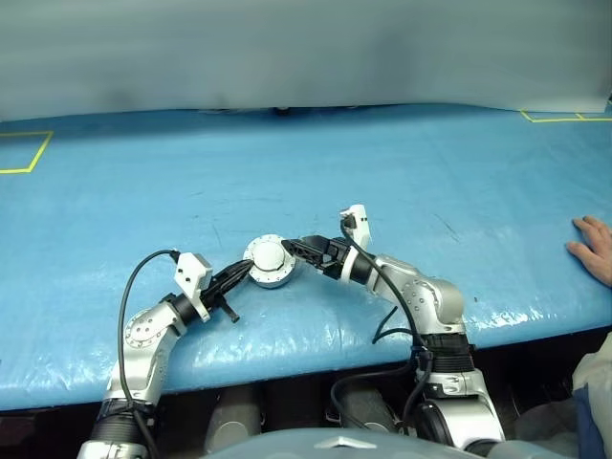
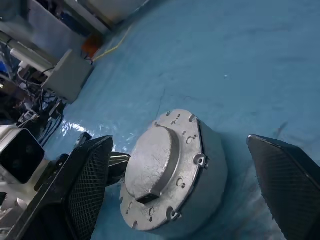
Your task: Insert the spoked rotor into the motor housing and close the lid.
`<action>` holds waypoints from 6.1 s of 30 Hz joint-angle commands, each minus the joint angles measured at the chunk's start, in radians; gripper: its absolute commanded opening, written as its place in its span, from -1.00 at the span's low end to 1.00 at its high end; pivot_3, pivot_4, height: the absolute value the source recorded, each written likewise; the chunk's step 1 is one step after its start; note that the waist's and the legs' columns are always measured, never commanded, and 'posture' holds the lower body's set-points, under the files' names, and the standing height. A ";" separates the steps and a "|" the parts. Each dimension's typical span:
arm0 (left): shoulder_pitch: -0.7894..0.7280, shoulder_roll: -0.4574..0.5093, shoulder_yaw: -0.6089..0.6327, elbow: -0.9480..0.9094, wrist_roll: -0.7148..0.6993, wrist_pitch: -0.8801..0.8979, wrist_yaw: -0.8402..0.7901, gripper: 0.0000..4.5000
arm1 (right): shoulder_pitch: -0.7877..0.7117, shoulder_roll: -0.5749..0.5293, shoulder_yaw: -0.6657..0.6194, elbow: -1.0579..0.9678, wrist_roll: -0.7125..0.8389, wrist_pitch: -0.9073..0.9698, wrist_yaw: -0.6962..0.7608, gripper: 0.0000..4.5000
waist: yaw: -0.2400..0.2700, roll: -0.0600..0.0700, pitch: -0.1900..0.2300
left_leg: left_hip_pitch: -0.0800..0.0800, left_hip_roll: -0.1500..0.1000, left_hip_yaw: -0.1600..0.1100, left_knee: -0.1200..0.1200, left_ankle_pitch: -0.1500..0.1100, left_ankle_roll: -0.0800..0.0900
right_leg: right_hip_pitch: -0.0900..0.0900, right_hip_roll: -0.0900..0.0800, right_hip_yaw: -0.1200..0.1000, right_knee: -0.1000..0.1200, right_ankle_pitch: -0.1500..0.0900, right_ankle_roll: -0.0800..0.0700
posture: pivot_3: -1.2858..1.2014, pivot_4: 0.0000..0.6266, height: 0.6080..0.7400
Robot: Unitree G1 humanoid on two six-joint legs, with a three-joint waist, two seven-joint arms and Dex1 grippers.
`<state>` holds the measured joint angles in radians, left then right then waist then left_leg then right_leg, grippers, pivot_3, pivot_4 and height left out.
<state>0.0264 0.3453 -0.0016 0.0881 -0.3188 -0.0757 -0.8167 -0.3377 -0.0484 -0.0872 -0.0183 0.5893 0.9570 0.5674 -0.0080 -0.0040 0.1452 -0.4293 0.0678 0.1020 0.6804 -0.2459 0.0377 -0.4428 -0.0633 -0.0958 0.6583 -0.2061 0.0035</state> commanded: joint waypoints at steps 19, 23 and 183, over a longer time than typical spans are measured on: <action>0.026 0.001 -0.028 0.000 0.021 -0.003 0.006 -1.00 | 0.004 0.104 -0.130 0.151 0.193 0.107 -0.089 0.28 | -0.001 0.001 0.000 | -0.001 0.000 0.000 0.000 0.000 0.000 | 0.000 0.000 0.000 -0.001 0.000 0.000 | 0.03 -0.52 1.00; 0.025 0.000 -0.030 0.003 0.022 -0.005 0.007 -1.00 | 0.009 0.094 -0.104 0.142 0.187 0.112 -0.090 -0.32 | -0.002 0.001 0.000 | -0.001 0.000 0.000 -0.001 0.000 0.000 | -0.001 0.000 0.000 -0.001 0.000 0.000 | 0.03 -0.52 1.00; -0.085 0.035 -0.004 -0.042 0.059 -0.073 0.068 1.00 | 0.084 -0.308 0.216 0.103 -0.402 -0.869 0.120 0.98 | -0.003 -0.009 0.009 | -0.001 -0.004 0.001 0.000 0.001 0.000 | -0.001 0.002 0.004 0.001 0.003 0.008 | 0.03 -0.52 1.00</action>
<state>-0.0530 0.3787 -0.0098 0.0527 -0.2652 -0.1224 -0.7463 -0.2474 -0.3577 0.1407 0.1065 0.1820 0.1114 0.6788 -0.0106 -0.0130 0.1545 -0.4306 0.0637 0.1026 0.6812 -0.2452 0.0384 -0.4434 -0.0616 -0.0919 0.6594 -0.2027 0.0118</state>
